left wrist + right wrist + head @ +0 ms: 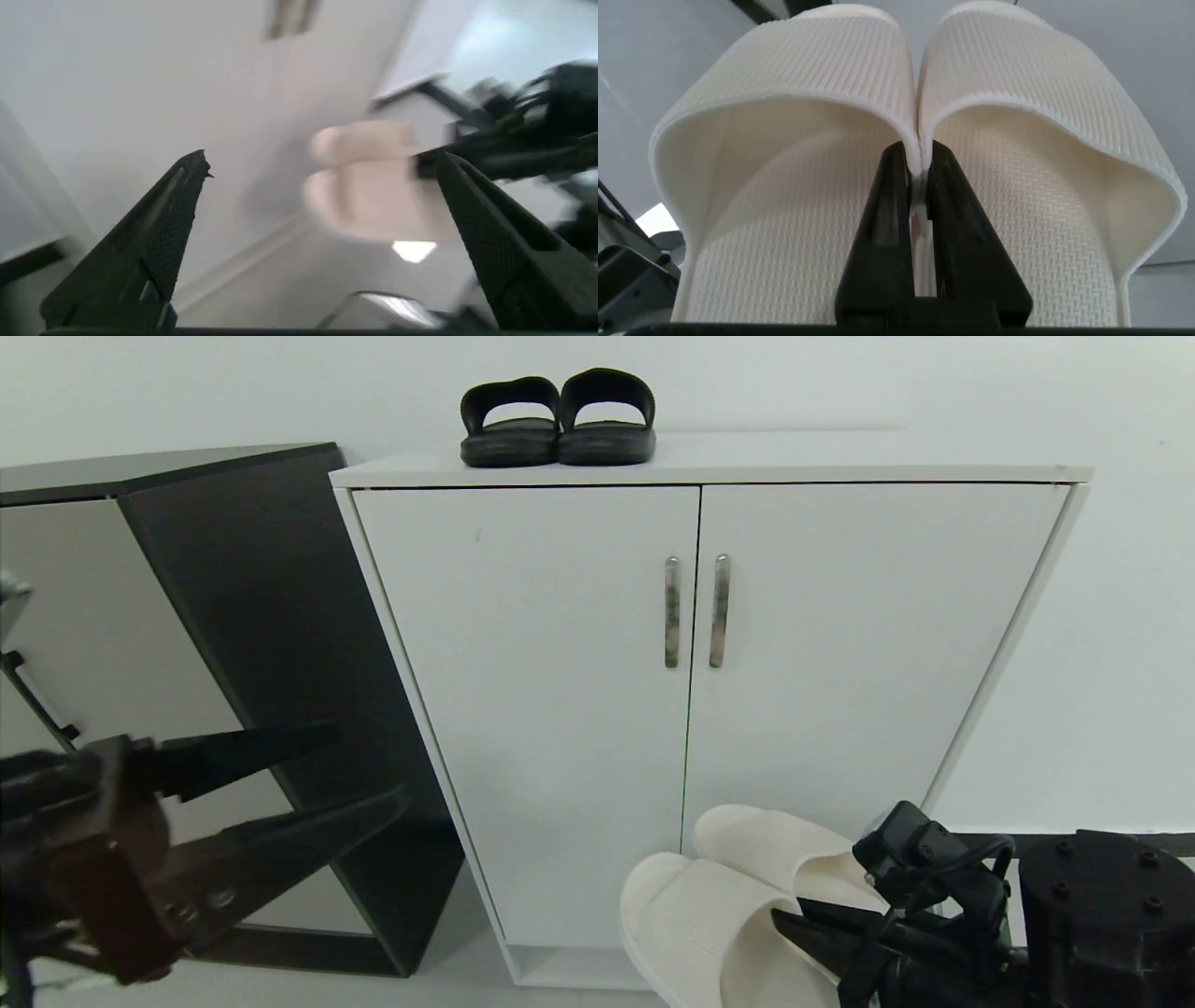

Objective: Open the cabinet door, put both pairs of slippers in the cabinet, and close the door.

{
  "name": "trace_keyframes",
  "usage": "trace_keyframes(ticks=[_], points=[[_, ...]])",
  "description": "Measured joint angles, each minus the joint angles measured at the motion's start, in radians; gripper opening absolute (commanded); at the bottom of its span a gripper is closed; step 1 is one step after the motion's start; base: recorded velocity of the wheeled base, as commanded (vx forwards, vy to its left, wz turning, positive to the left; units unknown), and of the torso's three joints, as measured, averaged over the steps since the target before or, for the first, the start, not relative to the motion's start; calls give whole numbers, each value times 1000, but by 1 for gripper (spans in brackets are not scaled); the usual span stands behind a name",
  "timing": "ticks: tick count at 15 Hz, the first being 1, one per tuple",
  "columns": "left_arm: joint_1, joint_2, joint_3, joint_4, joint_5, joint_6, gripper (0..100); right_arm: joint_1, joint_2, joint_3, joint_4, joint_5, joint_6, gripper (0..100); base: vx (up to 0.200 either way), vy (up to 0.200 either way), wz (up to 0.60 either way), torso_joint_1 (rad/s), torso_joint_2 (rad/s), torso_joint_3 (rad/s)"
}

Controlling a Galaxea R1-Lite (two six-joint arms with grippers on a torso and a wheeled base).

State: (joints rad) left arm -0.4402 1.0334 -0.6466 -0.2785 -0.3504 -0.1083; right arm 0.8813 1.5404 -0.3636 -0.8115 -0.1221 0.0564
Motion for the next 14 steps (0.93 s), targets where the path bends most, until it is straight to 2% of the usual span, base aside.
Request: trace_keyframes(ticks=[2, 4, 6, 7, 9, 14], points=[[-113, 101, -86, -41, 23, -47, 100, 0, 2, 1, 0, 0, 0, 0, 0, 0, 0, 0, 0, 0], [-199, 207, -164, -106, 25, -95, 100, 0, 5, 1, 0, 0, 0, 0, 0, 0, 0, 0, 0, 0], [-293, 293, -252, -142, 24, -189, 100, 0, 6, 2, 1, -2, -1, 0, 0, 0, 0, 0, 0, 0], [-322, 326, -286, -151, 24, -202, 100, 0, 7, 2, 0, -2, -1, 0, 0, 0, 0, 0, 0, 0], [-361, 400, -351, -157, 24, -207, 100, 0, 8, 2, 2, -2, -1, 0, 0, 0, 0, 0, 0, 0], [-360, 553, -504, -146, 0, -225, 100, 0, 17, 3, 2, -2, -1, 0, 0, 0, 0, 0, 0, 0]])
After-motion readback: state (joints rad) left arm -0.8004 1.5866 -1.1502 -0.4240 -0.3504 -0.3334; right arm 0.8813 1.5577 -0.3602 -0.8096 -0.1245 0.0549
